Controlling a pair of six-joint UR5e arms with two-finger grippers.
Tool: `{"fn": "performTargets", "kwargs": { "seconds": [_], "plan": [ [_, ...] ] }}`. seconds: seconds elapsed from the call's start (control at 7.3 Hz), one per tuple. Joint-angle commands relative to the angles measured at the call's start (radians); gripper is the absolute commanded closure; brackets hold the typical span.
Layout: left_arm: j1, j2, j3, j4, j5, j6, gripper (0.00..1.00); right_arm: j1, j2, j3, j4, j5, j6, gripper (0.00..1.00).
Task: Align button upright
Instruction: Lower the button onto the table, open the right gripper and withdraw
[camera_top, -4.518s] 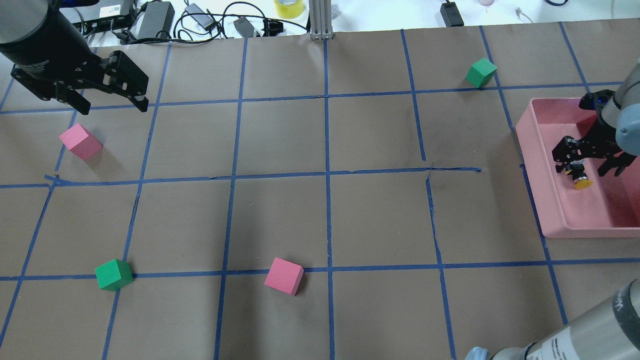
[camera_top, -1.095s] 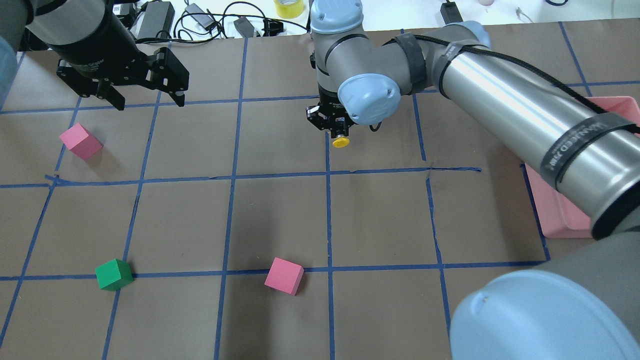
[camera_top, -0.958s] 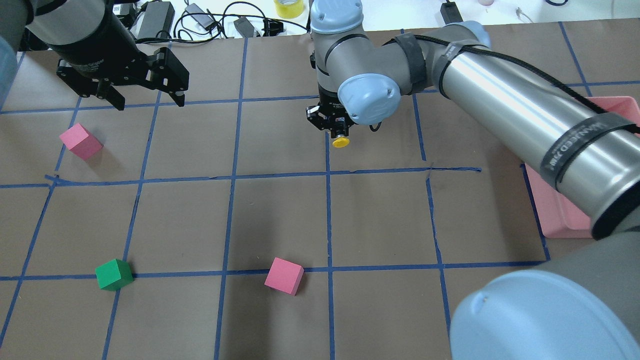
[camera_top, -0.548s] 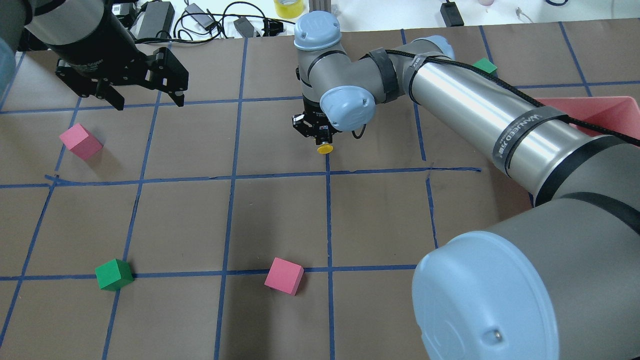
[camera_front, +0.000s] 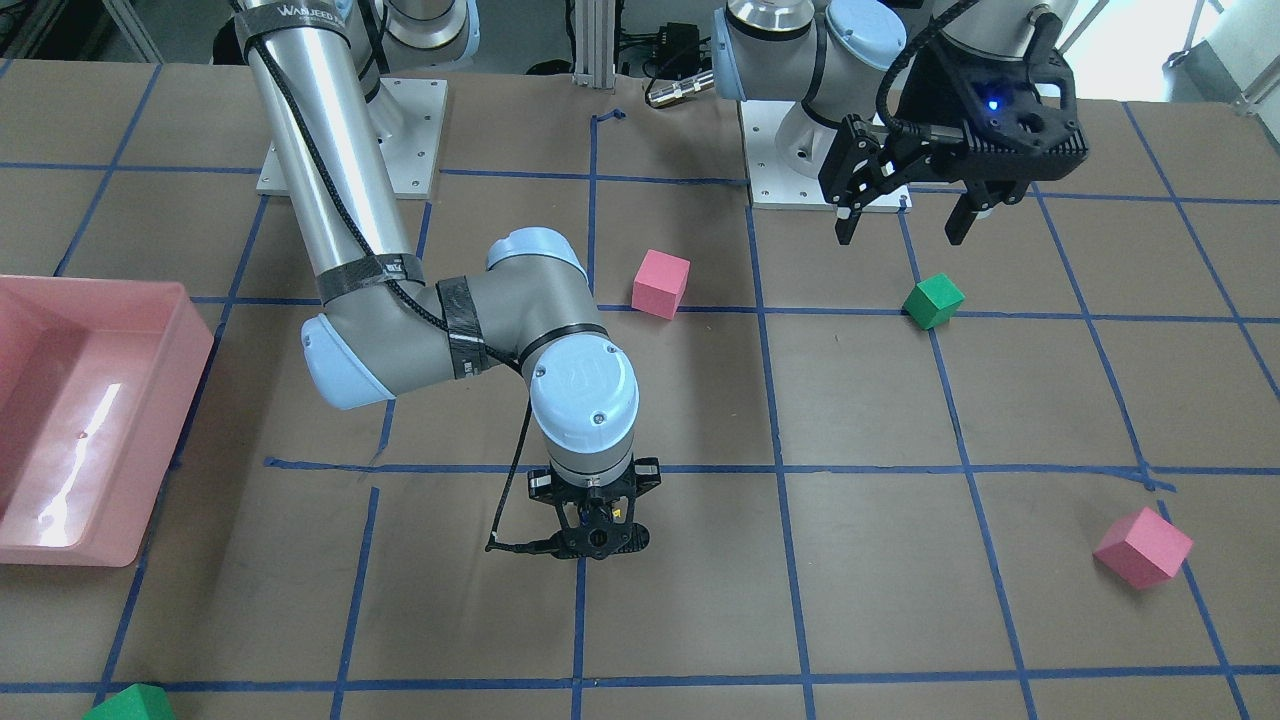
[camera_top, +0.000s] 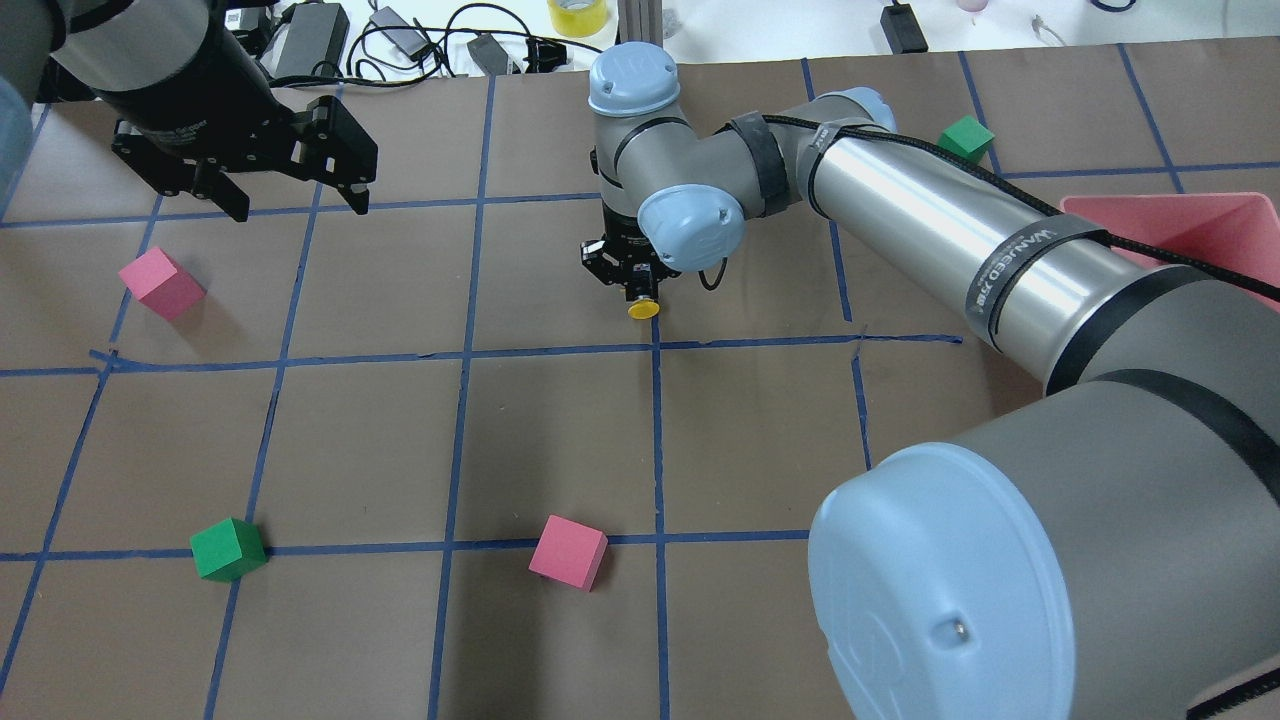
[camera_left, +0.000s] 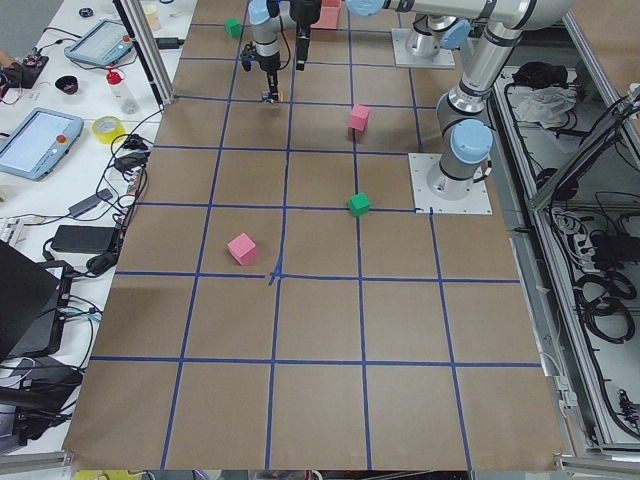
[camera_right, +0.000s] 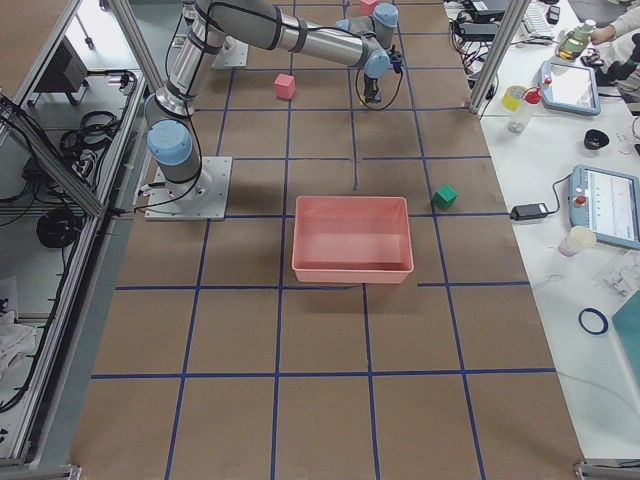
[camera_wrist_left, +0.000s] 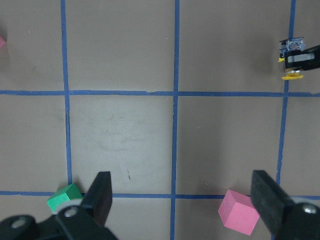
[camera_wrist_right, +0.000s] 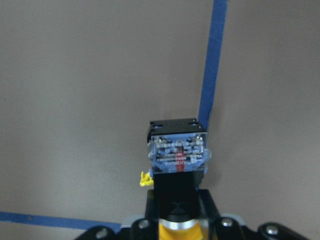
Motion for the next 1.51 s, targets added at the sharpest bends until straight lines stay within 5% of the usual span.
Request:
{"fn": "performTargets", "kwargs": {
  "seconds": [0.0,0.27,0.41,0.82,1.37],
  "plan": [
    [-0.002,0.0,0.0,0.001,0.0,0.0,0.0,0.001,0.008,0.004,-0.011,0.018,0.001,1.0],
    [0.0,0.0,0.0,0.001,0.0,0.0,0.0,0.001,0.01,0.01,-0.051,0.024,0.0,0.67],
    [0.0,0.0,0.0,0.001,0.0,0.0,0.0,0.001,0.007,0.012,-0.088,0.026,0.0,0.01],
    [0.0,0.0,0.0,0.0,0.0,0.0,0.0,0.0,-0.027,0.022,-0.085,0.027,0.026,0.0],
    [-0.002,0.003,-0.011,0.004,-0.005,-0.002,0.0,-0.148,-0.353,0.155,0.102,0.007,-0.167,0.0]
  ]
}}
